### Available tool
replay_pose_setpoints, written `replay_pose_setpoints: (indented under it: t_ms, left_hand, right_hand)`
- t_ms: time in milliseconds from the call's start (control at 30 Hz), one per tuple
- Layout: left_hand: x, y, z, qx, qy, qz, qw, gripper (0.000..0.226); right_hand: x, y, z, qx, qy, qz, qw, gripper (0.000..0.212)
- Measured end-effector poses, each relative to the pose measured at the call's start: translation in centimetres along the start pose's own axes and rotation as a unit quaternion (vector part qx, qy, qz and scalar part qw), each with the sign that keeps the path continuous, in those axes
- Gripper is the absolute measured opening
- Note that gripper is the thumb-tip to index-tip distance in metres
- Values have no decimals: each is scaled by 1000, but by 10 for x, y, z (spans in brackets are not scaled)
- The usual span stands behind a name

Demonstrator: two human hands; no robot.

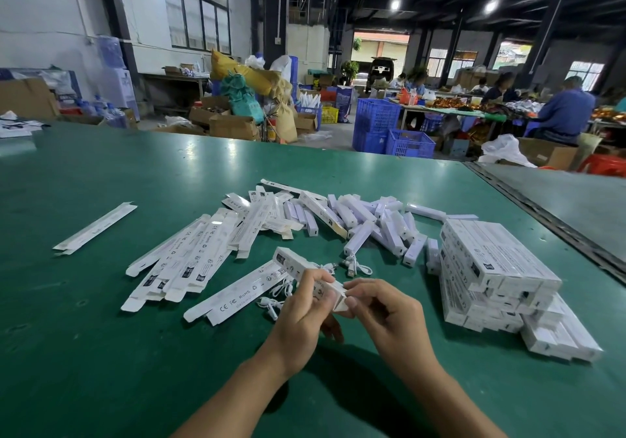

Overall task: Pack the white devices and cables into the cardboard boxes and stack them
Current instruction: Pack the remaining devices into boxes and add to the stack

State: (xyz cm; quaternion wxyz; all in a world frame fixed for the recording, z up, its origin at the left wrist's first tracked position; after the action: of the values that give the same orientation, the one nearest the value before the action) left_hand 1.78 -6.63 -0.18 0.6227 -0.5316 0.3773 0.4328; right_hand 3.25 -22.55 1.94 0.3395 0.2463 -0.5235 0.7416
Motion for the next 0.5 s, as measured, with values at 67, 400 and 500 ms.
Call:
replay_pose_setpoints:
  t_ms: [67, 400, 500]
  left_hand:
    - [-2, 0, 0, 9, -2, -3, 1000, 18]
    - [-11, 0, -5, 45, -49, -27, 997, 14]
    - [-7, -4, -8, 39, -101, -27, 994, 18]
  right_hand:
    - [-2, -1, 0, 3, -23, -29, 999, 10]
    - [-4, -1, 1, 11, -88, -109, 990, 12]
    - [-5, 1, -6, -3, -36, -127, 991, 15]
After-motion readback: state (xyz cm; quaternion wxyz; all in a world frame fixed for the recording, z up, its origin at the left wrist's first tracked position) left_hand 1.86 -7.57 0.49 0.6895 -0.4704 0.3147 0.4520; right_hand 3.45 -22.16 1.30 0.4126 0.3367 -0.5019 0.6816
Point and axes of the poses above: each hand's wrist, its own y-axis away from the middle knuckle, its own z-axis out of the back of the hand, x = y × z, the point moved 3 cm from there along -y, towards the middle knuckle
